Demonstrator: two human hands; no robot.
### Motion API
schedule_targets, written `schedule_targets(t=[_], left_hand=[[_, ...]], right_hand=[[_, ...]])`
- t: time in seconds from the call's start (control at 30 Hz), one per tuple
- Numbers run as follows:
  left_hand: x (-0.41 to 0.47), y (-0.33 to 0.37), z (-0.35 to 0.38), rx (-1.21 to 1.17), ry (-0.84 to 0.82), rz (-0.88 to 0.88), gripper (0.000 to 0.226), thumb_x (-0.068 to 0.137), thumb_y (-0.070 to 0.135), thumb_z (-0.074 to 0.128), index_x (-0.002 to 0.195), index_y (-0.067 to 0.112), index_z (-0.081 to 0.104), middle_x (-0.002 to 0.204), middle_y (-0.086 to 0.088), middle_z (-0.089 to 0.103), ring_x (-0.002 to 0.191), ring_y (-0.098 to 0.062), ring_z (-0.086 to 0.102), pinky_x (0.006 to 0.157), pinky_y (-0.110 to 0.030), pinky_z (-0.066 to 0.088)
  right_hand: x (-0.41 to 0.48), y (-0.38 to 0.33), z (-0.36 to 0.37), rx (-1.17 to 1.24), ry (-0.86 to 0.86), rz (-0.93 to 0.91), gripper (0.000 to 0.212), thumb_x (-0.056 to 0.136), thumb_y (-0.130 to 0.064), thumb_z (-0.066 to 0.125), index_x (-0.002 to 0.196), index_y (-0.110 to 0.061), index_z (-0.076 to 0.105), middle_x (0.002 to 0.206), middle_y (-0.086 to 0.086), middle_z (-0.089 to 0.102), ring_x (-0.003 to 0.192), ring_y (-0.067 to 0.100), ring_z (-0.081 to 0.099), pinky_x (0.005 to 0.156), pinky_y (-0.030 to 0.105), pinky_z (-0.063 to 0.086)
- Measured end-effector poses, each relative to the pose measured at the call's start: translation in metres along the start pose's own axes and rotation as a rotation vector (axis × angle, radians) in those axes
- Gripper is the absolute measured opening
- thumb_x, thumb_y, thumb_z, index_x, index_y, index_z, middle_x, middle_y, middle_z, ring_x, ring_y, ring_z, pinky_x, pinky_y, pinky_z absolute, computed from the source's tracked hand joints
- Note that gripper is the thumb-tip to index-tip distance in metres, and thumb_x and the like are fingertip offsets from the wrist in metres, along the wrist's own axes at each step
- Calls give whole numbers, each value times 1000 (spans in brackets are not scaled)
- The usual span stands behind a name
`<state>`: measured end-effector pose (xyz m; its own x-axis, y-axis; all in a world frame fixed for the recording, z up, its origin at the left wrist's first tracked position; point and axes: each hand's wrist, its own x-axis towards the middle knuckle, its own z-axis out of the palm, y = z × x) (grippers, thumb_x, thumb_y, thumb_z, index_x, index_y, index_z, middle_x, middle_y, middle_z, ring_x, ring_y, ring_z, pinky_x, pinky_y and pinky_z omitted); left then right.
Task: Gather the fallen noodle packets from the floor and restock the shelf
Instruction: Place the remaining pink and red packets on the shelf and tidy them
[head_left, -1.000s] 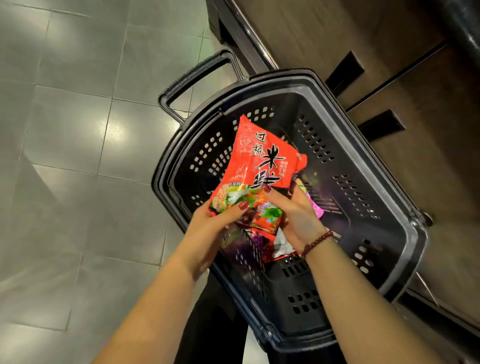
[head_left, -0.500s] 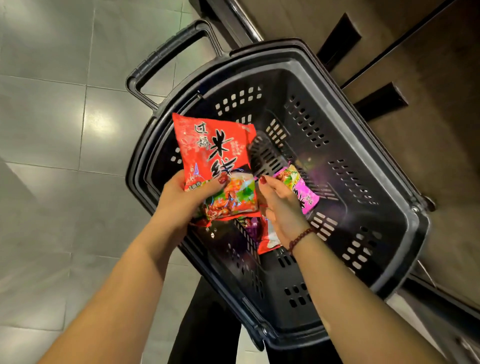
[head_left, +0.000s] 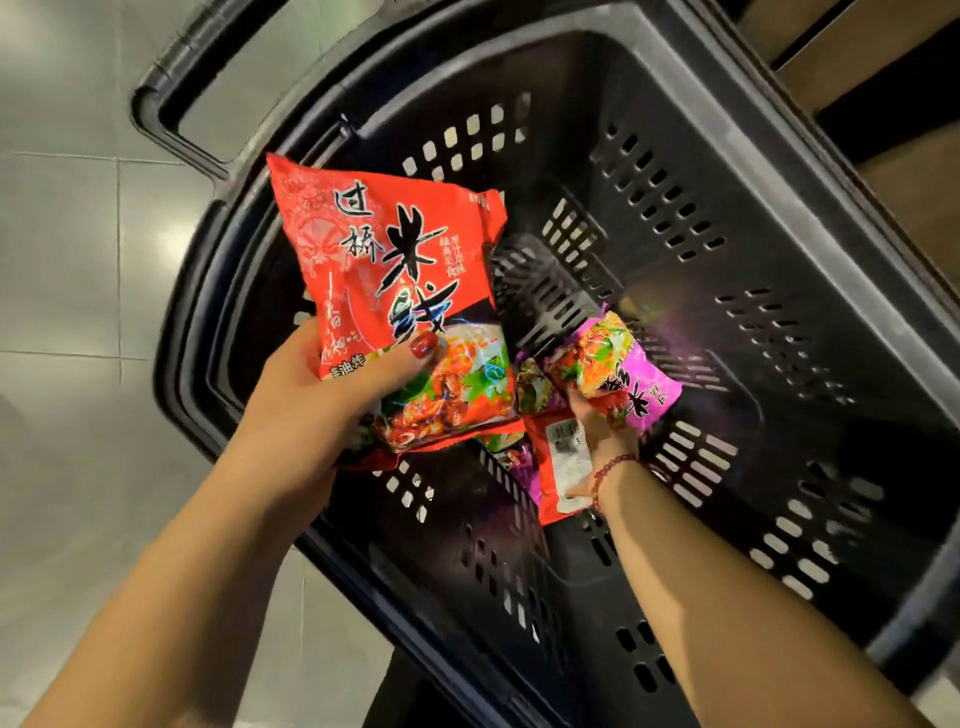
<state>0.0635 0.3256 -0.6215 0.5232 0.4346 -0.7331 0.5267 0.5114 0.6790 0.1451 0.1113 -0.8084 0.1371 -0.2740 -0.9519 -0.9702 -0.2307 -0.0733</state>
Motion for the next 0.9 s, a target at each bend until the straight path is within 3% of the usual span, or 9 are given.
schedule_targets(t=[0.07, 0.17, 0.2, 0.3, 0.37, 0.53, 0.67, 0.8, 0.9], left_hand=[[3, -2, 0, 14, 4, 11, 42, 70, 14, 70, 112, 9, 64, 98, -7, 76, 85, -22, 74, 65, -27, 58], [5, -4, 0, 50, -2, 23, 47, 69, 15, 71, 115, 8, 62, 99, -8, 75, 85, -23, 74, 65, -27, 58], [5, -5, 0, 56, -4, 24, 48, 68, 16, 71, 115, 9, 62, 99, -7, 75, 85, -22, 74, 64, -27, 58], [5, -5, 1, 61, 7, 29, 49, 67, 18, 72, 115, 10, 62, 97, -6, 76, 83, -20, 74, 64, -25, 57], [4, -6, 4, 57, 19, 26, 45, 69, 16, 72, 113, 11, 63, 97, -6, 76, 83, -20, 73, 63, -26, 57], [-18, -3, 11, 25, 38, -4, 46, 66, 17, 77, 110, 14, 64, 99, -8, 75, 81, -21, 73, 61, -30, 58], [-59, 14, 8, 3, 68, -63, 56, 58, 31, 85, 109, 18, 68, 103, -18, 72, 84, -31, 68, 79, -50, 50], [-110, 51, 7, -25, 114, -76, 44, 65, 23, 83, 105, 19, 65, 85, -3, 75, 62, -17, 69, 52, -29, 54], [-151, 81, 9, -39, 137, -84, 21, 83, 18, 71, 101, 23, 60, 72, 5, 73, 51, -9, 64, 40, -21, 46]], right_hand=[[17, 6, 5, -55, 45, 35, 104, 78, -60, 67, 151, -18, 6, 156, 15, 12, 137, 43, 29, 98, 67, 37], [36, 25, 1, -35, -4, 37, 69, 92, -40, 54, 146, -7, 27, 151, 19, 30, 132, 41, 38, 104, 55, 39], [46, 32, -4, -21, -3, 13, 58, 91, -28, 56, 141, -6, 36, 145, 18, 40, 129, 40, 43, 104, 51, 41], [38, 30, -14, -47, 99, -138, 78, 46, -33, 79, 118, -21, 51, 119, 10, 61, 104, 35, 60, 88, 54, 52], [31, 35, -23, 56, 84, -189, 64, 53, -19, 85, 107, -25, 53, 106, 1, 64, 100, 30, 62, 91, 55, 50], [-46, 32, -48, 353, -104, -319, 54, 76, 8, 69, 124, -14, 57, 102, 9, 69, 82, 24, 71, 66, 45, 59], [-130, 8, -68, 552, -356, -465, 46, 75, 13, 61, 115, -10, 56, 89, 5, 70, 86, 23, 70, 79, 52, 54], [-225, -17, -93, 531, -396, -488, 44, 81, 15, 54, 99, -25, 59, 76, -6, 72, 72, 12, 69, 55, 23, 51], [-294, -24, -107, 495, -482, -562, 45, 75, 8, 64, 103, -27, 59, 84, -2, 70, 74, 18, 65, 58, 24, 47]])
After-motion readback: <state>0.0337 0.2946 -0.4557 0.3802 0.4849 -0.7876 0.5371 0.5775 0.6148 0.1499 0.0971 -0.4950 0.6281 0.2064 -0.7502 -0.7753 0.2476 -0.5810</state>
